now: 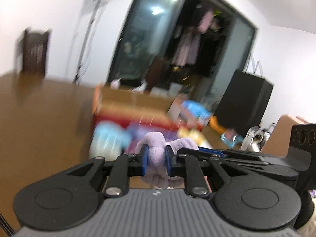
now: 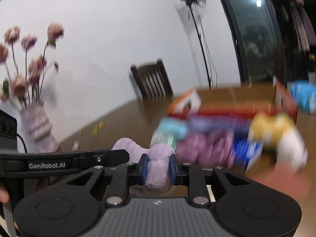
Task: Organize soft objects
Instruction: 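Carry the lavender headband into the cardboard box and open both tools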
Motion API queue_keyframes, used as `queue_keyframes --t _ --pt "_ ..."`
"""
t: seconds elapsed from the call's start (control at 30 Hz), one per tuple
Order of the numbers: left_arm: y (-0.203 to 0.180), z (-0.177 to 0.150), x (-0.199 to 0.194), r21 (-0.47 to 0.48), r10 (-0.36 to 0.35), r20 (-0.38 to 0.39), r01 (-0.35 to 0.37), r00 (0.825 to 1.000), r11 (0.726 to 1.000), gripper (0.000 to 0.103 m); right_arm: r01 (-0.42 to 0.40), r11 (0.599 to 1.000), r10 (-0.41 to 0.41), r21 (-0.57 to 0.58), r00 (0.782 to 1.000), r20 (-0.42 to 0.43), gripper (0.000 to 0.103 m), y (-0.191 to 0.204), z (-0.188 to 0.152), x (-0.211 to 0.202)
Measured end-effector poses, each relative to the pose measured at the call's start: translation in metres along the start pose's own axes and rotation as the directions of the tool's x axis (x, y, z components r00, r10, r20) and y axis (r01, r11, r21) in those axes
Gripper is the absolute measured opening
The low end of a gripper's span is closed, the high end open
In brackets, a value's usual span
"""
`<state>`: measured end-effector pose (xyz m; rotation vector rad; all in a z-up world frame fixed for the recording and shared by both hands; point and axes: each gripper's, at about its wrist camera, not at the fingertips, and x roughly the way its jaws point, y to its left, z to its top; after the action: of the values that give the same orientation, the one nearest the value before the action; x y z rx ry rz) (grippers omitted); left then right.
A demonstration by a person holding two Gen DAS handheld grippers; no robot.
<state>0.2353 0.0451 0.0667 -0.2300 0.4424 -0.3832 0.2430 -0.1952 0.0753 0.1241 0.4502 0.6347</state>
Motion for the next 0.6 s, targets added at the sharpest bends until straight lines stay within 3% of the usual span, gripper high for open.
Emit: queue_keyframes --t 0.13,0.3,0.47,0.53,0.6 --pt "0.013 0.084 0.085 0.048 0.003 -0.026 -0.001 1.000 0.999 0.018 0.031 0.999 -0.031 -0.036 0.999 0.010 0.022 -0.041 0.087 0.051" --pt "0.054 0.144 0.211 0.055 0.101 -0.144 -0.094 0.984 0.994 0.018 0.086 0.995 -0.079 0.050 0.988 -0.133 0.022 -0.106 0.158 0.179" --pt "0.106 0.157 0.307 0.034 0.200 -0.278 -0.198 0.940 0.980 0.018 0.143 0.978 -0.091 0.155 0.949 -0.301 0.022 -0.164 0.167 0.300" --pt "0.123 0.157 0.326 0.047 0.236 -0.323 -0.234 0.917 0.971 0.026 0.153 0.970 -0.081 0.190 0.938 -0.338 0.026 -0.177 0.163 0.329" --pt "0.133 0.157 0.329 0.051 0.264 -0.308 -0.261 0.914 0.964 0.035 0.165 0.957 -0.064 0.238 0.922 -0.383 0.032 -0.189 0.157 0.351"
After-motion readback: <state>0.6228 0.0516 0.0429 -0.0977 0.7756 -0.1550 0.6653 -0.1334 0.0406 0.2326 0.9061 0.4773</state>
